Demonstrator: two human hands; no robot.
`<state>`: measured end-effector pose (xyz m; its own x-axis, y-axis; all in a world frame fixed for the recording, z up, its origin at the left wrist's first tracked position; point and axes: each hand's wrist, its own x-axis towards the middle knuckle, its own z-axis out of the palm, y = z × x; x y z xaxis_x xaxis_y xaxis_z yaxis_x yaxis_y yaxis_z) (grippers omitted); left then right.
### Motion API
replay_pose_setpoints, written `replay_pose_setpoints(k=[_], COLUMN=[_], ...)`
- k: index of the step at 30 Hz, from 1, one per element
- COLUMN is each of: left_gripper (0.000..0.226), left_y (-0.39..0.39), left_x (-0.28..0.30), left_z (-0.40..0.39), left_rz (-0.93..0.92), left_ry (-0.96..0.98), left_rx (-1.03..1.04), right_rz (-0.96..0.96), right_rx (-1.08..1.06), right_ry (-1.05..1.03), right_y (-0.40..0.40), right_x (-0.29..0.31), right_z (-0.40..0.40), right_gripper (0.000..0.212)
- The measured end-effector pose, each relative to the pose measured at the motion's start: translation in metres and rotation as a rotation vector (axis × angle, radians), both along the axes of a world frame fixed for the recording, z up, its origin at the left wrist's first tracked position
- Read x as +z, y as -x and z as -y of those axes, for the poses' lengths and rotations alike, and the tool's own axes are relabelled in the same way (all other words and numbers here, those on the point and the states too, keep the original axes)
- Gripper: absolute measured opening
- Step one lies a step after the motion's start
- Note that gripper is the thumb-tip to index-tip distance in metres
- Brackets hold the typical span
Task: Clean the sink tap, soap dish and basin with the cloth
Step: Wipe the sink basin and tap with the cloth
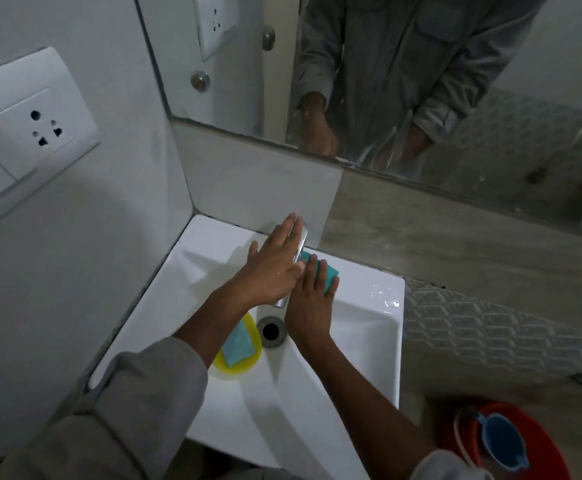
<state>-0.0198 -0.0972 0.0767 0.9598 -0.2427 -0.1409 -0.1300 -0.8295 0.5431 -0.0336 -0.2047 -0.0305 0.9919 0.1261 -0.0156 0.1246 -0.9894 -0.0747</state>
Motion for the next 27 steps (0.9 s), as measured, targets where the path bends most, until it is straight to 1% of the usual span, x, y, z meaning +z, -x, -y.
replay_pose_setpoints(k=[4,6,9,12,13,14,15,17,19,20,22,24,25,27], left_gripper=[0.069,0.069,0.068,0.068,0.068,0.068,0.068,0.068,0.068,0.068,0.068,0.067,0.067,0.067], left_y=[0.002,0.004,0.005,0.006,0.007,0.007,0.007,0.006,0.006,0.006,0.006,0.007,0.007,0.008], left_x=[0.002,0.005,0.008,0.009,0.008,0.008,0.006,0.004,0.003,0.002,0.002,0.003,0.003,0.004], left_z=[-0.001,-0.001,0.001,0.000,0.000,-0.001,-0.001,-0.001,-0.001,-0.001,0.000,0.000,0.000,0.001], left_rz=[-0.006,-0.010,-0.004,-0.005,-0.009,-0.009,-0.006,0.002,0.004,0.005,0.006,0.005,0.005,0.005], left_ry=[-0.005,0.001,0.007,0.017,0.022,0.031,0.041,0.063,0.081,0.083,0.081,0.089,0.092,0.100], left_rx=[-0.007,-0.005,0.006,0.010,0.010,0.011,0.010,0.012,0.018,0.019,0.021,0.026,0.028,0.036], right_rz=[0.076,0.086,0.015,-0.039,-0.052,-0.064,-0.065,-0.035,0.085,0.152,0.286,0.393,0.424,0.395], right_rx=[0.075,0.045,-0.058,-0.110,-0.107,-0.111,-0.137,-0.260,-0.394,-0.457,-0.596,-0.710,-0.737,-0.708], right_ry=[0.048,0.066,0.136,0.128,0.081,-0.033,-0.243,-0.728,-1.085,-1.211,-1.384,-1.476,-1.470,-1.329], right_y=[0.000,-0.002,0.000,-0.001,-0.001,-0.002,-0.002,0.003,0.011,0.013,0.012,0.008,0.006,0.006], right_x=[0.000,0.004,0.011,0.019,0.024,0.031,0.039,0.053,0.060,0.061,0.058,0.055,0.053,0.044], right_z=[0.036,0.050,0.052,0.055,0.060,0.069,0.079,0.104,0.127,0.137,0.149,0.151,0.149,0.140], right_gripper=[0.063,0.063,0.067,0.064,0.062,0.061,0.060,0.060,0.061,0.061,0.058,0.057,0.058,0.057])
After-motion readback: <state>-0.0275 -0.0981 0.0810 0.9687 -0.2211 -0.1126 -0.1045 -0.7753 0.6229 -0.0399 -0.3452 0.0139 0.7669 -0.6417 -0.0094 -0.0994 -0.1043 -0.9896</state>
